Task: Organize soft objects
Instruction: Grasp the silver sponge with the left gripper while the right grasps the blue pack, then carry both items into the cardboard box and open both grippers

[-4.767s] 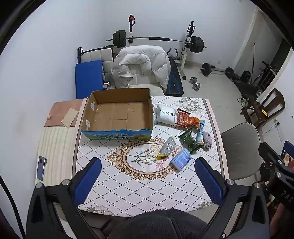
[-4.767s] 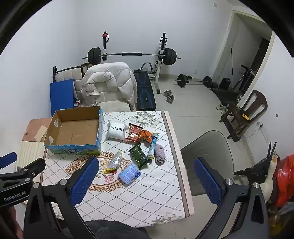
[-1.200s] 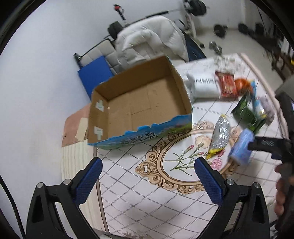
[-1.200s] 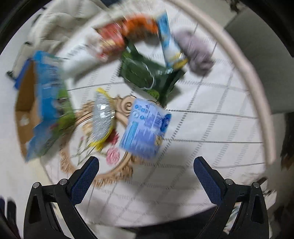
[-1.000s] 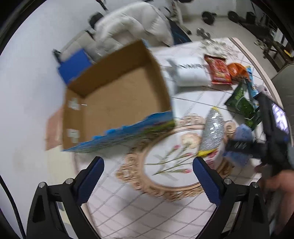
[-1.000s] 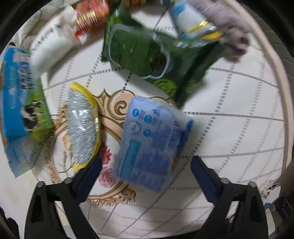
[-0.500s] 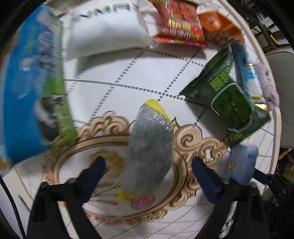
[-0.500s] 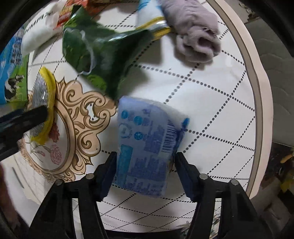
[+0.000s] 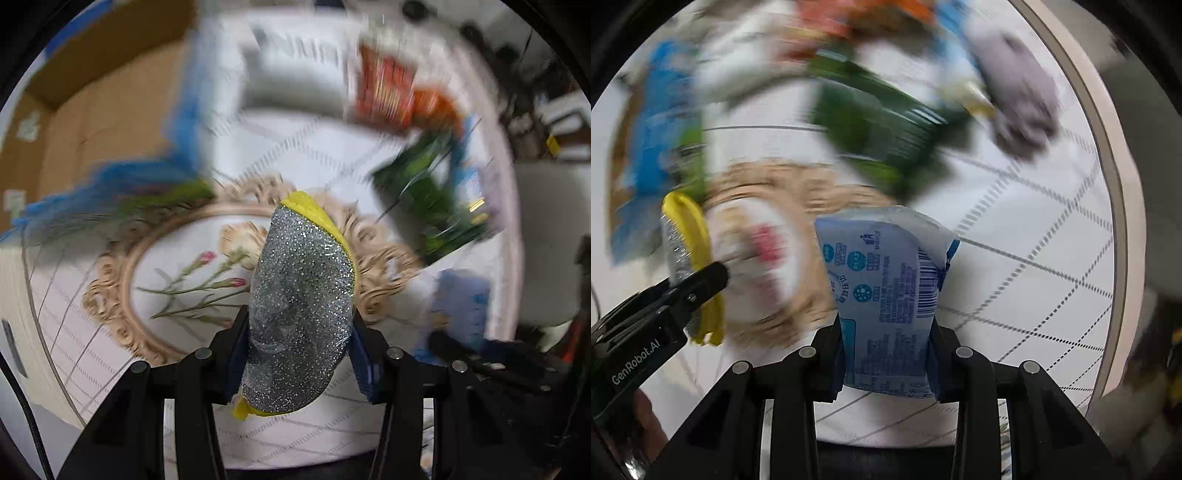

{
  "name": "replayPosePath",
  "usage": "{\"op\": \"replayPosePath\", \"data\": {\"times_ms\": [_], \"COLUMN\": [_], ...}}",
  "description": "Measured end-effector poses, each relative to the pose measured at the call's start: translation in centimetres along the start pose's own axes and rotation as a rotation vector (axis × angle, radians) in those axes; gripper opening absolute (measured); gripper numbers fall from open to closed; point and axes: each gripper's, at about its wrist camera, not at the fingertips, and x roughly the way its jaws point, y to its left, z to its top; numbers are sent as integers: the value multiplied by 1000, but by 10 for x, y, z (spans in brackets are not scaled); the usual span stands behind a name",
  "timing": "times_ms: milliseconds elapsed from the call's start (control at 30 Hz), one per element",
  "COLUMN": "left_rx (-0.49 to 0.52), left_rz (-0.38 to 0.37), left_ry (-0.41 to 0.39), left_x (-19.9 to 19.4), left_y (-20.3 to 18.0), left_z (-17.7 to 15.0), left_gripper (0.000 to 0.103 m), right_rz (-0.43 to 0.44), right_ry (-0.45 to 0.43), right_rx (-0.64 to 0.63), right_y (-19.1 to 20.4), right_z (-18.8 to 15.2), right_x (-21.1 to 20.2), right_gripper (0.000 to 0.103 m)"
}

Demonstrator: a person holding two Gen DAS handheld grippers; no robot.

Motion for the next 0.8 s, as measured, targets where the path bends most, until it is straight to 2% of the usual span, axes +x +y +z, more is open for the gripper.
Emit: {"op": "replayPosePath", "data": {"times_ms": [67, 133, 167, 200, 267, 300, 367, 400, 467, 533, 667, 733, 800], "left_rx": [-31, -53, -69, -84, -125, -142, -194, -214, -263, -312, -374, -374, -355], "left_rz": [-35, -70, -78, -85, -85, -71, -51, -72, -102, -173, -257, -266, -266], "left_ry": [-63, -133, -154, -169, -200, -205, -191, -152, -91, -1, 98, 124, 145], "left_x": [-44, -97, -118, -130, -146, -146, -133, -118, -88, -48, 2, 11, 19], "left_y": [15, 39, 54, 72, 109, 128, 167, 191, 221, 257, 291, 297, 297], "left_z": [2, 19, 31, 48, 79, 100, 136, 156, 181, 207, 231, 234, 239], "left_gripper": [46, 46, 46, 46, 46, 46, 46, 46, 46, 46, 46, 46, 46], "right_rz": [44, 88, 109, 135, 172, 180, 186, 182, 186, 157, 122, 84, 59], "right_ry": [-27, -69, -82, -106, -131, -143, -153, -138, -101, -74, 2, 11, 15], "right_rx": [-74, -156, -183, -218, -271, -298, -316, -319, -325, -333, -337, -349, -358], "right_y": [32, 79, 87, 116, 146, 179, 211, 227, 264, 292, 336, 345, 353], "right_z": [-9, 1, 22, 34, 61, 78, 119, 141, 184, 211, 253, 278, 286], "right_x": [-23, -57, -85, -101, -127, -127, -138, -138, -106, -75, -16, 9, 26], "right_gripper": [37, 37, 37, 37, 37, 37, 37, 37, 37, 37, 37, 37, 38]}}
